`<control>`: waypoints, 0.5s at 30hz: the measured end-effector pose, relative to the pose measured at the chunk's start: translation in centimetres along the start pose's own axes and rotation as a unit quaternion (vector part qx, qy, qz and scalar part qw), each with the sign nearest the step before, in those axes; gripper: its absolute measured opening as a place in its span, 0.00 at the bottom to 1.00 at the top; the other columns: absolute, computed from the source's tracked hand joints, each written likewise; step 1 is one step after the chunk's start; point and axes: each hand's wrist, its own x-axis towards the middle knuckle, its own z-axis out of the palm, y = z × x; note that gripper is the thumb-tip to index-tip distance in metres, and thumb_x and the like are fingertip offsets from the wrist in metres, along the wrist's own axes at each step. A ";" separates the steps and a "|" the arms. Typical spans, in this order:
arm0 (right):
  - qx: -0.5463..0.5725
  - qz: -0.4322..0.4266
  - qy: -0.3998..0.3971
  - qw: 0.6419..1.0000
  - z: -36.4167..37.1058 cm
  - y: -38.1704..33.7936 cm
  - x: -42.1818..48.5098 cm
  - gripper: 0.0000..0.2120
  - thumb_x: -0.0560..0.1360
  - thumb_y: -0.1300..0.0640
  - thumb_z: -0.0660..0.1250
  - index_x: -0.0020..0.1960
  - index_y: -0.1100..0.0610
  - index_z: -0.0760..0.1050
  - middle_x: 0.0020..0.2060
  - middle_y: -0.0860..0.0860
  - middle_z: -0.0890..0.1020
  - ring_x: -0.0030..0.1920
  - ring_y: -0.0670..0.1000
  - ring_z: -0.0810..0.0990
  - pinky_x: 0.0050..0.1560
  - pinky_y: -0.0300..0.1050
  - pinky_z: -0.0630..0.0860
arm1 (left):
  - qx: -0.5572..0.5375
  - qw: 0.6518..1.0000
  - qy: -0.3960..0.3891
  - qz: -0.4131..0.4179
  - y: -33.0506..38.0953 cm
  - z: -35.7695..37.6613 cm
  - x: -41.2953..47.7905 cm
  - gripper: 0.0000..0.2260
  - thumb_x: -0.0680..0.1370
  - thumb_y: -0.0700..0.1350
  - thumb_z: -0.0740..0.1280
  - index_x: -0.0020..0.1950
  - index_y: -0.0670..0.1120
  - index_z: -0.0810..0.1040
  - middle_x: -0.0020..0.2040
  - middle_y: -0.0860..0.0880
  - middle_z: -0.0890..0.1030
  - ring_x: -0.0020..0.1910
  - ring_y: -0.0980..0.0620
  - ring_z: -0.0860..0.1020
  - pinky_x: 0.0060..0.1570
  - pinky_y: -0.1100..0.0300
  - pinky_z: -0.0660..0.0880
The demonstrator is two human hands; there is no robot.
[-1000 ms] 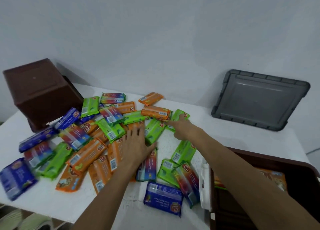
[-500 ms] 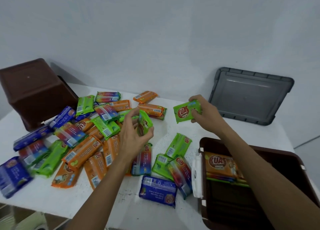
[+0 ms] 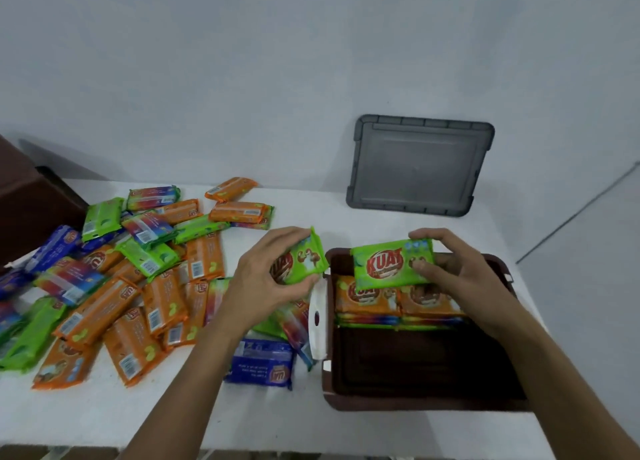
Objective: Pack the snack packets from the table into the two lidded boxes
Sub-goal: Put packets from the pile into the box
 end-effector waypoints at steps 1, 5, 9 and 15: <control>-0.006 0.006 -0.002 1.000 -0.2 0.5 -0.2 0.15 0.77 0.56 0.68 0.62 0.49 0.73 0.48 0.59 0.85 0.44 0.66 0.83 0.40 0.54 0.83 | -0.002 1.000 -0.018 -0.001 0.3 0.4 0.0 0.27 0.69 0.52 0.75 0.67 0.49 0.76 0.65 0.55 0.75 0.64 0.64 0.72 0.62 0.72 0.68; 0.028 0.055 -0.031 0.998 0.4 2.6 -0.2 0.15 0.76 0.60 0.70 0.61 0.50 0.74 0.50 0.60 0.84 0.45 0.58 0.85 0.42 0.49 0.83 | 0.009 0.996 -0.087 -0.022 1.3 2.0 0.1 0.28 0.69 0.47 0.78 0.67 0.49 0.77 0.64 0.53 0.76 0.63 0.58 0.75 0.62 0.57 0.75; -0.088 0.075 -0.006 0.993 1.7 4.2 0.8 0.13 0.77 0.61 0.69 0.60 0.52 0.74 0.43 0.57 0.84 0.36 0.53 0.86 0.41 0.47 0.84 | 0.049 0.993 -0.099 -0.032 1.6 2.8 0.2 0.28 0.69 0.50 0.77 0.68 0.50 0.76 0.64 0.56 0.75 0.62 0.58 0.74 0.62 0.54 0.75; -0.414 -0.016 0.017 0.910 3.5 4.5 1.3 0.17 0.79 0.49 0.66 0.66 0.49 0.74 0.54 0.50 0.84 0.50 0.48 0.82 0.46 0.38 0.76 | 0.073 0.991 -0.103 -0.039 1.6 2.9 0.2 0.28 0.70 0.50 0.77 0.69 0.52 0.75 0.63 0.59 0.73 0.61 0.59 0.74 0.60 0.56 0.76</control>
